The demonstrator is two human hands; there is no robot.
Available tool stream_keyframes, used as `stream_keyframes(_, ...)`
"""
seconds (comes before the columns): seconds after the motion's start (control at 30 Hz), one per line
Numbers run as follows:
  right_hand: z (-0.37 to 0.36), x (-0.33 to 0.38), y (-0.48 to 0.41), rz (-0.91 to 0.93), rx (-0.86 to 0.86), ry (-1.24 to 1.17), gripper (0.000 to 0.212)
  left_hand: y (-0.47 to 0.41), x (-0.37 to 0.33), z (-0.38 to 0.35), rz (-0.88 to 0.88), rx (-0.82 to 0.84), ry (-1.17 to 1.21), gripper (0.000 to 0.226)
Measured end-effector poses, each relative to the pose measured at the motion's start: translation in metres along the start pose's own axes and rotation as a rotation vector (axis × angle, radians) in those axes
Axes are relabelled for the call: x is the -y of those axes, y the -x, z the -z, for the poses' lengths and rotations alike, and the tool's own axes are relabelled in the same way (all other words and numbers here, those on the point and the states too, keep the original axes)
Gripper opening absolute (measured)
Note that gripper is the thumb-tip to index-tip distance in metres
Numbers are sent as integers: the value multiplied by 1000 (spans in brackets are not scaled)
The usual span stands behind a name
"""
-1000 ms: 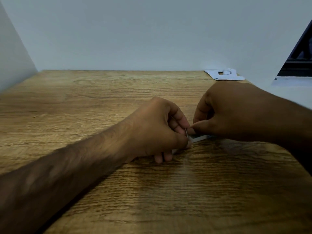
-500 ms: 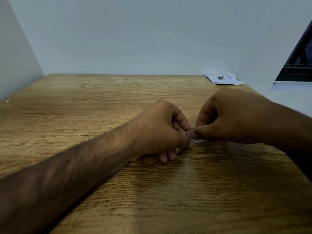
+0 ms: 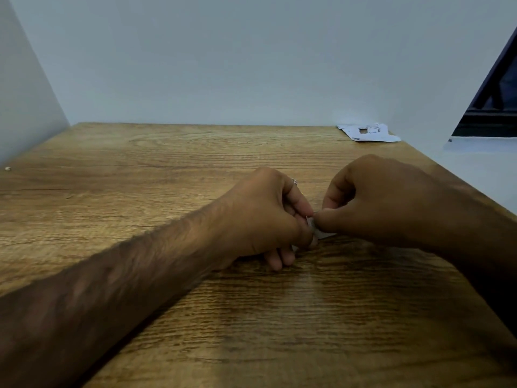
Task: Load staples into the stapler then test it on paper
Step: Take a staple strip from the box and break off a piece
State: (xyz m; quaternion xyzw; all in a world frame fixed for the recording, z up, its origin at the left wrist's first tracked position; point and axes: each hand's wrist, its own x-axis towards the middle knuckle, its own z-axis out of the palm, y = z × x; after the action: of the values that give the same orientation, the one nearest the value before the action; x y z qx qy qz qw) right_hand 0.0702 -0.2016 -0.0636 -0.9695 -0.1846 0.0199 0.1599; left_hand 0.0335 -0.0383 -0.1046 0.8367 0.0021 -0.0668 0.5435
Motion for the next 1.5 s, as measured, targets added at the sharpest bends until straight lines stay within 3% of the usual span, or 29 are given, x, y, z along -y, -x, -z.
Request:
stream_keyframes(0.13,4,-7,0,3,39,-176,23,-1,0,0,-1,-4,-15,30)
stream_keyframes(0.5,7,-21,-2,50,142,-302,14,1,-1,-3,0,-28,-7,26)
stream_keyframes(0.63,11,-28,-3,76,162,-320,39,1,-1,-2,0,-29,-14,26)
stream_keyframes(0.87,7,-20,-6,105,106,-215,16,0,-1,-1,-8,-37,-30,24)
stream_keyframes(1.2,-2,6,4,68,-94,193,12,2,1,-2,-29,-33,-24,22)
stream_keyframes(1.4,-10,6,5,110,-134,202,16,-1,2,1,-39,-12,-36,19)
stream_keyframes(1.5,-4,2,2,86,-69,119,9,0,0,1,-33,-5,-50,20)
